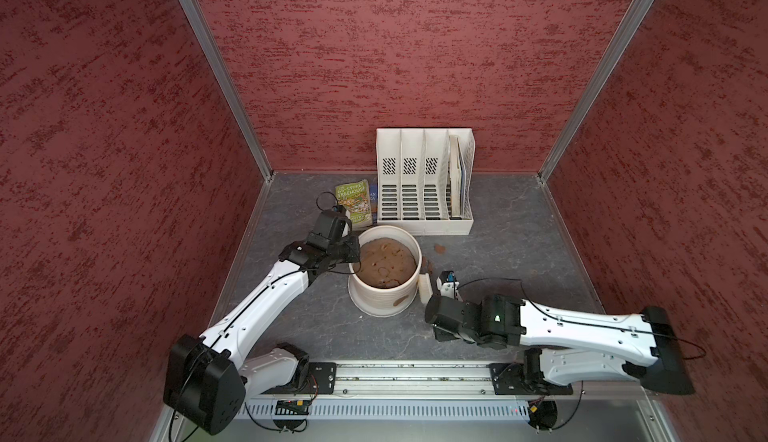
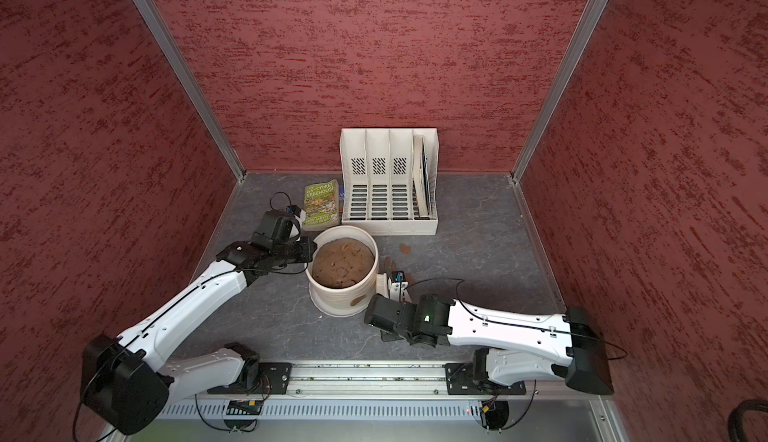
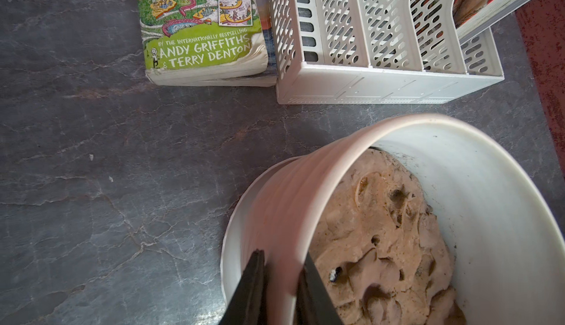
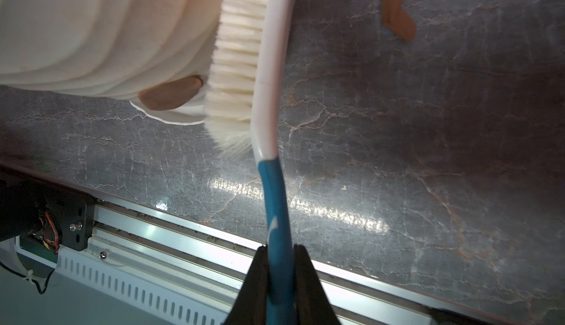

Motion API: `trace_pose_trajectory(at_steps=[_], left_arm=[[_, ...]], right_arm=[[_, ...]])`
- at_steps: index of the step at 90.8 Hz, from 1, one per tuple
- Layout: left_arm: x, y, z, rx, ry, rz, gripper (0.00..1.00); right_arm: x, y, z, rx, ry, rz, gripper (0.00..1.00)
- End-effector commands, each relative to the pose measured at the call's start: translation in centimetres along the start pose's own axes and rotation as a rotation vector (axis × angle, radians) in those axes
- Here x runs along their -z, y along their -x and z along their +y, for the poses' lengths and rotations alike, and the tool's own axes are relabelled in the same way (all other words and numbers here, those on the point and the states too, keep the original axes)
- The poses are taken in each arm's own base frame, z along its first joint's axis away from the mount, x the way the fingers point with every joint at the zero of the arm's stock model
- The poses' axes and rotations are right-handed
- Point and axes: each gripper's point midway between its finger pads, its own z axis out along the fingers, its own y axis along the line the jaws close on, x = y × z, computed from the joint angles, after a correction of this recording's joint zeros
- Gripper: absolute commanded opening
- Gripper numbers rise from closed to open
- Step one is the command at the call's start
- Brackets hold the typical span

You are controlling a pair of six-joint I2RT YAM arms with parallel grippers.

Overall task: Scrub the dried mud off the ceramic pot
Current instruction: Brush off the soil from the pot.

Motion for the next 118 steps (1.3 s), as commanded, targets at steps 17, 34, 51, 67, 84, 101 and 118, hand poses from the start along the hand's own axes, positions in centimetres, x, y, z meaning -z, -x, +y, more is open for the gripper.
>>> trace_pose_trajectory(at_steps=[17,34,51,67,84,101,118], left_arm=[[0.0,-0.9,-1.7,0.003,-0.06,0.053,0.0],[0.4,-1.0,-2.0,-0.019,-0.059,0.053,0.0],[0.3,-1.3,-2.1,-0.032,-0.057,0.063,0.0],[0.7,-1.5,-1.8,-0.032,-0.045,0.064,0.0],[1.4,-1.8,-0.7,-0.011,-0.008,0.058,0.0],[2.0,-2.3,0.4,0.018,0.009,0.058,0.0],[2.3,-2.4,1.2,0.029,0.045,0.057,0.0]], right_arm=[[0.5,1.0,2.2,-0.004,0.042,-0.024,0.0],[0.4,1.7,2.9,0.02,0.032,-0.035,0.0],[-0.8,3.9,2.7,0.01,-0.004,-0.042,0.0],[-3.1,5.3,-1.0,-0.058,-0.079,-0.004,0.0],[-3.6,6.0,-4.8,-0.111,-0.138,0.013,0.0],[-1.9,6.0,-4.0,-0.063,-0.047,-0.016,0.0],[0.3,2.8,-2.3,0.038,-0.005,-0.025,0.0]])
